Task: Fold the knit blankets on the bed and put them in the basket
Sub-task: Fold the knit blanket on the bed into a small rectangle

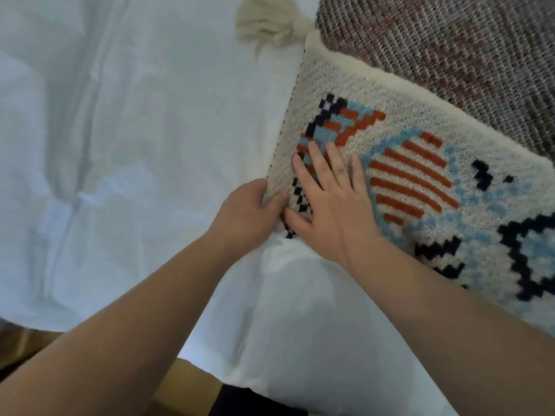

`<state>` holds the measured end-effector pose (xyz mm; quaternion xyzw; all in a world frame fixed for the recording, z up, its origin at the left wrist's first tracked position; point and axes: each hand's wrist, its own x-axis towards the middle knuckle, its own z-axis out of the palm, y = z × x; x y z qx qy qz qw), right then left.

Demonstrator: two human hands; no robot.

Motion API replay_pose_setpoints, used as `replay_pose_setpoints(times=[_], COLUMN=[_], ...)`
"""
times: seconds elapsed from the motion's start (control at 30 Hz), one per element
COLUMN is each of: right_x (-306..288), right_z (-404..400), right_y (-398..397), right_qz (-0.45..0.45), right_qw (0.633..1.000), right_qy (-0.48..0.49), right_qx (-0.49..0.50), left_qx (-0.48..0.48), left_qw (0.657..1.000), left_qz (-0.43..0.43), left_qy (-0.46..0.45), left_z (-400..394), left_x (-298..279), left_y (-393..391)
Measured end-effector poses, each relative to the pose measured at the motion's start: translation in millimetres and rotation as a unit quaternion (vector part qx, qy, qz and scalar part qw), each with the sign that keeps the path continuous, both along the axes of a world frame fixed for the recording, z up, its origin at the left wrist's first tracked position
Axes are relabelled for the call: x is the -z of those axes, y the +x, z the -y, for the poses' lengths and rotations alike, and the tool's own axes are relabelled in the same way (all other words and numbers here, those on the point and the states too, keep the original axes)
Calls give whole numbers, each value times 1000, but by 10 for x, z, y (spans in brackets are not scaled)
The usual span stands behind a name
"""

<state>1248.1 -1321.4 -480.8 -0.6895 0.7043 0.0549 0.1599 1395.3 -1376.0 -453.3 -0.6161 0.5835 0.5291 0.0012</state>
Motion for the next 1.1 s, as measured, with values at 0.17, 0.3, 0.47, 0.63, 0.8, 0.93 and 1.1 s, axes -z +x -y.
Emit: replay_pose_setpoints(times=[0.17, 0.3, 0.47, 0.63, 0.8, 0.93, 1.1], right_x=[-84, -161, -201, -203, -193, -155, -207], right_z=[-208, -561, -1114, -1680, -2237, -2755, -3269], right_y=[327, 775, 1312, 1721, 2085, 2399, 2755], right_qz=[23, 80, 103, 103, 110, 149, 187], right_qw=[999, 995, 991, 989, 986, 978, 969], right_qy=[28, 50, 80, 105, 121, 144, 160], right_qx=[7, 26, 32, 21, 5, 0, 0], left_qx=[-16, -16, 1, 33, 22, -8, -35], left_qw=[1000, 999, 998, 997, 994, 994, 987], left_qz=[0, 12, 23, 51, 77, 27, 48], left_qy=[4, 27, 53, 41, 76, 110, 146], left_z=[-172, -466, -996, -1562, -2185, -2749, -3265], left_x=[-30, -99, -223, -265, -133, -131, -240], left_y=[362, 853, 1396, 1774, 2210, 2614, 2909])
